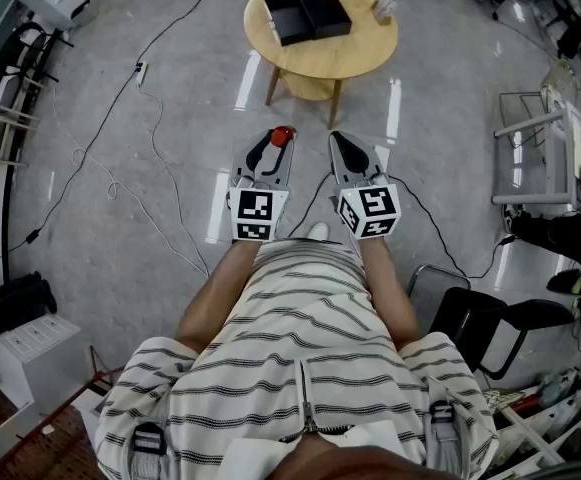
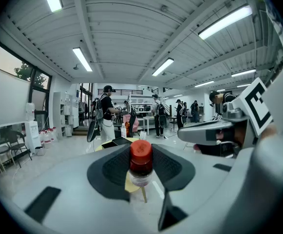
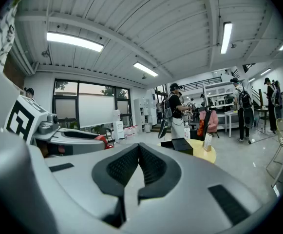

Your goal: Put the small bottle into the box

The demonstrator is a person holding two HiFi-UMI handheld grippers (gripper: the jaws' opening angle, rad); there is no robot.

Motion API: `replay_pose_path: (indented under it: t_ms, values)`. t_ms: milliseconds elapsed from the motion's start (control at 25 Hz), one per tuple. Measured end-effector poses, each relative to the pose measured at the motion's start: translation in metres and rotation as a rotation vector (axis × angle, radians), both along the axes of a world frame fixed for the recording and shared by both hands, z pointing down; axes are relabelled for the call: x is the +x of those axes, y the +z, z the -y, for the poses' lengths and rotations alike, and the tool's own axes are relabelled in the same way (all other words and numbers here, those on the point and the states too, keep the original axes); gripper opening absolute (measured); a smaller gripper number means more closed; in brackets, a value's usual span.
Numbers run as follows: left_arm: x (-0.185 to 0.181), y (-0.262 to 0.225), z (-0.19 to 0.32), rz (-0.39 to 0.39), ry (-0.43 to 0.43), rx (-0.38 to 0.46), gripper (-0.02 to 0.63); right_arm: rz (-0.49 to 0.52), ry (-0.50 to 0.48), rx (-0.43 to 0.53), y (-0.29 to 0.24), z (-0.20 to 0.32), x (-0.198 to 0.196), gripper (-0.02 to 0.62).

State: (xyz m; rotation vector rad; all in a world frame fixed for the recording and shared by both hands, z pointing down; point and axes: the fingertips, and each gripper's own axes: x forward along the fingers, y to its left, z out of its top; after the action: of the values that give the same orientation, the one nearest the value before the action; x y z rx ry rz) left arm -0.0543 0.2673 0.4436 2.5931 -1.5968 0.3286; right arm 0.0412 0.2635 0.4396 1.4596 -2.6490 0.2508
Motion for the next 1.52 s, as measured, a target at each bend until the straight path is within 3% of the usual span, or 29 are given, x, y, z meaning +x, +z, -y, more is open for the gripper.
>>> replay_pose_path:
  t_ms: [640,1000,1520]
  values:
    - [0.020,0.005,0.012,0.008,-0.019,-0.014,0.146,0.015,-0.033,-0.050,0.014,0.016,0.018,0.020]
    - [0.046,0.011,0.019,0.015,-0.053,-0.026,0.146,0.036,-0.124,-0.056,0.022,0.021,0.030,0.020]
    - [0.071,0.018,0.026,0.035,-0.055,-0.033,0.146,0.067,-0.116,-0.067,0.033,0.036,0.055,0.020]
